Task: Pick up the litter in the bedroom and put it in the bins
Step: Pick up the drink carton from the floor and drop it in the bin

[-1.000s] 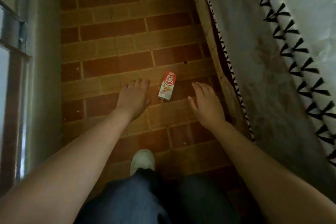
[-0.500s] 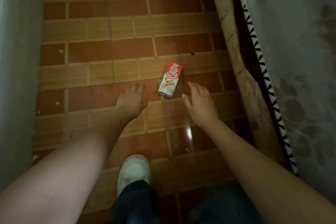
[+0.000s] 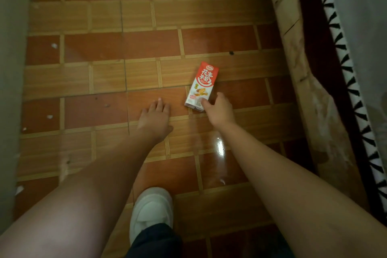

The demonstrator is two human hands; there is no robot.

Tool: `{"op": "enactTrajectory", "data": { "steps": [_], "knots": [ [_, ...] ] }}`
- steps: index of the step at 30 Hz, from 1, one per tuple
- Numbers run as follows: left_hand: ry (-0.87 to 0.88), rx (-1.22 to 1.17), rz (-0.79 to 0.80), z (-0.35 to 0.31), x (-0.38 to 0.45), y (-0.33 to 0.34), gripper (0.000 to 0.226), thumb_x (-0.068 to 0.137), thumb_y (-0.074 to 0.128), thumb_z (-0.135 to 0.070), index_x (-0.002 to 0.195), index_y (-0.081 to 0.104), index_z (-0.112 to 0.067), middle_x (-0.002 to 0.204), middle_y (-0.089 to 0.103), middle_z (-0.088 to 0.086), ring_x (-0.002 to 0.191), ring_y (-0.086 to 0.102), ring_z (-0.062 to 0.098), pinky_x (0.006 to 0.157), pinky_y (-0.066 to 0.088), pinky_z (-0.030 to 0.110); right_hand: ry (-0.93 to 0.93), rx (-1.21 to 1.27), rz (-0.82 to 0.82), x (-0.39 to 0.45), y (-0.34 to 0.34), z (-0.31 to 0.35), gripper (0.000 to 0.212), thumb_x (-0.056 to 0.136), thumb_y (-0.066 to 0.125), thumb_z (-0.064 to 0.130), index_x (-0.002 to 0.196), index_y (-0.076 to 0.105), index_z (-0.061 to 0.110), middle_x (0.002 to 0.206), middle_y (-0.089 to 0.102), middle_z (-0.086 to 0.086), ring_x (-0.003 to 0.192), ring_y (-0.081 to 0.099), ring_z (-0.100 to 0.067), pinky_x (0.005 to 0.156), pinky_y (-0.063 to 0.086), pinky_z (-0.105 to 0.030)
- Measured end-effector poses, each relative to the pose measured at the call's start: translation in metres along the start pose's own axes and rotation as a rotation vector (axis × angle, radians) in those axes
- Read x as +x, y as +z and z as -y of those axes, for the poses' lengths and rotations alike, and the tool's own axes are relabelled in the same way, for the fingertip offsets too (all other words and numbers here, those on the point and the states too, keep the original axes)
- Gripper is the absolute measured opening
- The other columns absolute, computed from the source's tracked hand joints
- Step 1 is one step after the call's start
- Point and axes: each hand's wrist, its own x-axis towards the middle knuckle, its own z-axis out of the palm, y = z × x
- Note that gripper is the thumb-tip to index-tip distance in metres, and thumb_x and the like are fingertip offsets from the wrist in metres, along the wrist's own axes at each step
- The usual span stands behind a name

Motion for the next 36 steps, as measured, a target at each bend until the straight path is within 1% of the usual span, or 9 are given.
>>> {"op": "enactTrajectory", "data": {
  "steps": [3,7,9,16,19,22,25,32,36],
  "knots": [
    [0.0,-0.028,0.002,0.002,0.002,0.001,0.077,0.09,0.051,-0.034,0.147,0.004,-0.012,0.157,-0.003,0.013,0.145,0.002,0.029,0.117,0.017,0.046,0.064,0.093,-0.039,0.011,0.011,0.006,0.061,0.078,0.067,0.042,0.12,0.045,0.005,0.125,0.053,-0.013,0.116,0.052,-0.03,0.087,0.046,-0.038],
    [0.01,-0.027,-0.005,0.009,0.002,0.004,0.084,0.087,0.057,-0.033,0.147,0.0,-0.016,0.158,-0.005,0.008,0.146,0.001,0.024,0.116,0.016,0.044,0.144,0.151,-0.096,0.021,0.024,0.018,0.081,0.065,0.075,0.051,0.123,0.042,0.006,0.128,0.047,-0.013,0.121,0.045,-0.029,0.096,0.042,-0.04],
    [0.012,-0.004,-0.006,0.012,0.002,0.005,0.086,0.087,0.057,-0.034,0.147,-0.002,-0.018,0.158,-0.007,0.005,0.146,-0.001,0.021,0.117,0.012,0.044,0.163,0.161,-0.125,0.024,0.029,0.022,0.084,0.063,0.076,0.052,0.123,0.039,0.007,0.128,0.046,-0.012,0.121,0.044,-0.028,0.095,0.04,-0.038],
    [0.013,0.025,0.008,0.014,0.003,0.005,0.088,0.087,0.058,-0.034,0.147,-0.004,-0.02,0.158,-0.009,0.003,0.146,-0.002,0.019,0.118,0.009,0.04,0.234,0.217,-0.107,0.031,0.033,0.016,0.079,0.065,0.078,0.039,0.125,0.036,0.008,0.128,0.047,-0.014,0.12,0.045,-0.03,0.091,0.041,-0.038],
    [0.007,0.035,0.005,0.013,0.003,0.004,0.087,0.087,0.058,-0.033,0.147,-0.004,-0.019,0.158,-0.009,0.003,0.146,-0.001,0.019,0.118,0.009,0.039,0.195,0.182,-0.113,0.032,0.03,0.012,0.073,0.068,0.075,0.033,0.125,0.036,0.007,0.127,0.048,-0.015,0.119,0.044,-0.031,0.093,0.041,-0.039],
    [0.007,0.046,0.014,0.012,0.002,0.004,0.087,0.088,0.057,-0.032,0.147,-0.004,-0.018,0.158,-0.009,0.004,0.146,-0.001,0.02,0.118,0.009,0.039,0.152,0.14,-0.137,0.031,0.028,0.01,0.069,0.067,0.074,0.032,0.122,0.039,0.006,0.124,0.051,-0.015,0.117,0.047,-0.032,0.096,0.043,-0.041],
    [0.004,0.052,0.014,0.012,0.003,0.004,0.087,0.087,0.057,-0.034,0.147,-0.004,-0.018,0.158,-0.009,0.004,0.146,-0.002,0.02,0.118,0.008,0.04,0.128,0.126,-0.134,0.03,0.024,0.008,0.064,0.068,0.072,0.029,0.119,0.041,0.006,0.122,0.053,-0.015,0.114,0.05,-0.032,0.094,0.046,-0.042],
    [0.002,0.066,0.038,0.01,0.001,0.001,0.086,0.089,0.055,-0.034,0.147,-0.005,-0.017,0.158,-0.009,0.005,0.146,-0.002,0.02,0.118,0.005,0.041,0.073,0.084,-0.14,0.024,0.004,0.002,0.059,0.071,0.071,0.023,0.118,0.04,0.004,0.118,0.056,-0.017,0.111,0.053,-0.034,0.085,0.046,-0.036],
    [-0.002,0.069,0.044,0.009,-0.001,-0.001,0.085,0.089,0.054,-0.034,0.147,-0.005,-0.016,0.158,-0.009,0.006,0.146,-0.002,0.021,0.118,0.005,0.042,0.039,0.074,-0.13,0.02,-0.01,0.002,0.059,0.072,0.072,0.022,0.118,0.039,0.005,0.119,0.055,-0.015,0.11,0.054,-0.032,0.085,0.049,-0.041]
  ]
}}
